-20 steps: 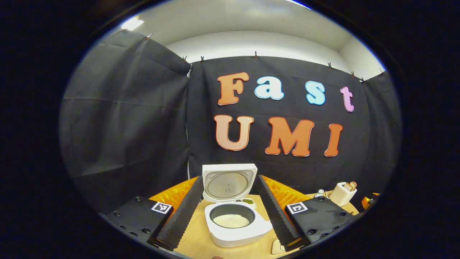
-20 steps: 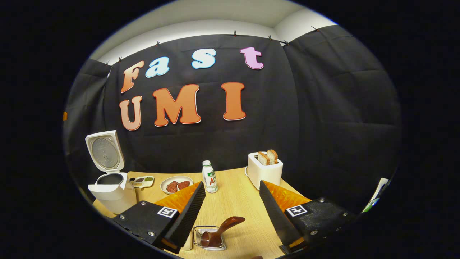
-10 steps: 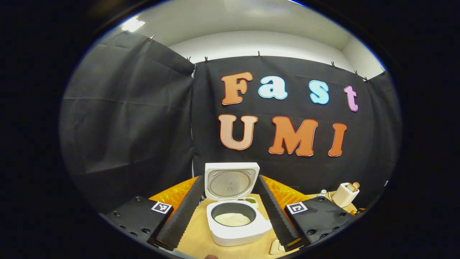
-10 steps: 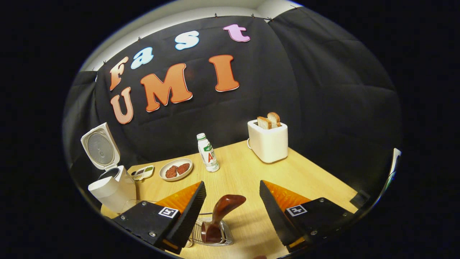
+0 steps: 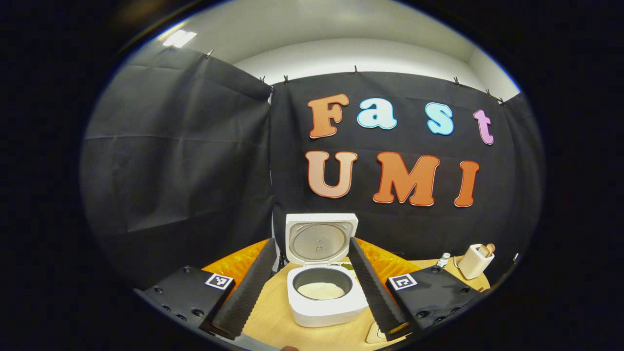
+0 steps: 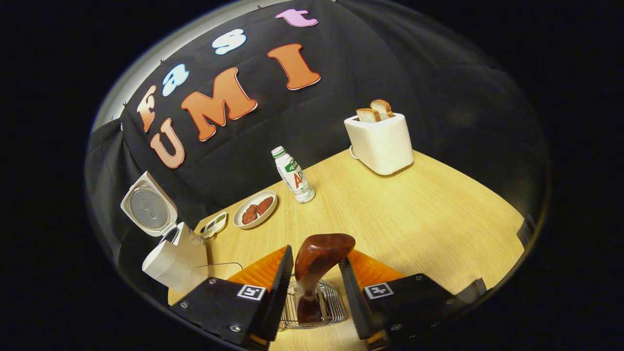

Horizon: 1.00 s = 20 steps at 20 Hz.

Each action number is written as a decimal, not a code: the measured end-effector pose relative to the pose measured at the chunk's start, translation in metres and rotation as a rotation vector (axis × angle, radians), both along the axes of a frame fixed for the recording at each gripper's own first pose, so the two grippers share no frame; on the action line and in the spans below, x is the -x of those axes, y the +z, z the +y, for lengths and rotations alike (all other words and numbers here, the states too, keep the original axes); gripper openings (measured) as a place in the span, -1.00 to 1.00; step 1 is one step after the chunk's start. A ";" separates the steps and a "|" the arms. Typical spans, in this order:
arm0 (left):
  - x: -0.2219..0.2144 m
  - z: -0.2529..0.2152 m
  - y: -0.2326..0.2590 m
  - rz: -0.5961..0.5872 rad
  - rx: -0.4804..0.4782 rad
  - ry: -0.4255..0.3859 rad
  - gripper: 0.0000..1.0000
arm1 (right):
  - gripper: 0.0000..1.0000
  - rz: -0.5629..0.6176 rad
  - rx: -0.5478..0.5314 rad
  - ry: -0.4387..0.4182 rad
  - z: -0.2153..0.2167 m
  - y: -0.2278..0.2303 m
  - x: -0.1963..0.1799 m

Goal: Close the left gripper, press the button to open the rice cooker; take a wooden spoon from the chopstick holder with the right hand, scoop a spoonful of rice and pour it into the rice cooker, then put the wooden spoon back into the chopstick holder.

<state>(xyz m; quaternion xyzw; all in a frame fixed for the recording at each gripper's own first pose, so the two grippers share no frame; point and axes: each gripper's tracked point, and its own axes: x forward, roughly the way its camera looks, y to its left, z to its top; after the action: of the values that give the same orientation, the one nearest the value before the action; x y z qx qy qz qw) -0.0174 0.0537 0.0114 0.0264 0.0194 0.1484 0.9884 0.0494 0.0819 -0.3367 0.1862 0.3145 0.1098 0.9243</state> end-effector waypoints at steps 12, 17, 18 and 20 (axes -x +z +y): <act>-0.001 -0.031 -0.006 -0.007 -0.001 0.013 1.00 | -0.96 -0.029 0.002 0.084 0.020 0.017 0.005; -0.031 -0.031 -0.012 0.027 0.004 -0.060 1.00 | -0.96 -0.103 0.020 0.065 0.020 0.052 0.006; -0.038 -0.030 -0.011 0.031 0.005 -0.073 1.00 | -0.96 -0.131 0.036 0.071 0.021 0.063 0.005; -0.050 -0.036 -0.008 0.028 0.018 -0.116 1.00 | -0.96 -0.188 0.083 0.083 0.022 0.087 0.005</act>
<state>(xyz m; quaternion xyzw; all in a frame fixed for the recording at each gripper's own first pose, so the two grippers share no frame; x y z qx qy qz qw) 0.0326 0.0181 0.0037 0.0205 0.0330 0.0905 0.9951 0.0446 0.1038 -0.2501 0.1234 0.2380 0.1519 0.9513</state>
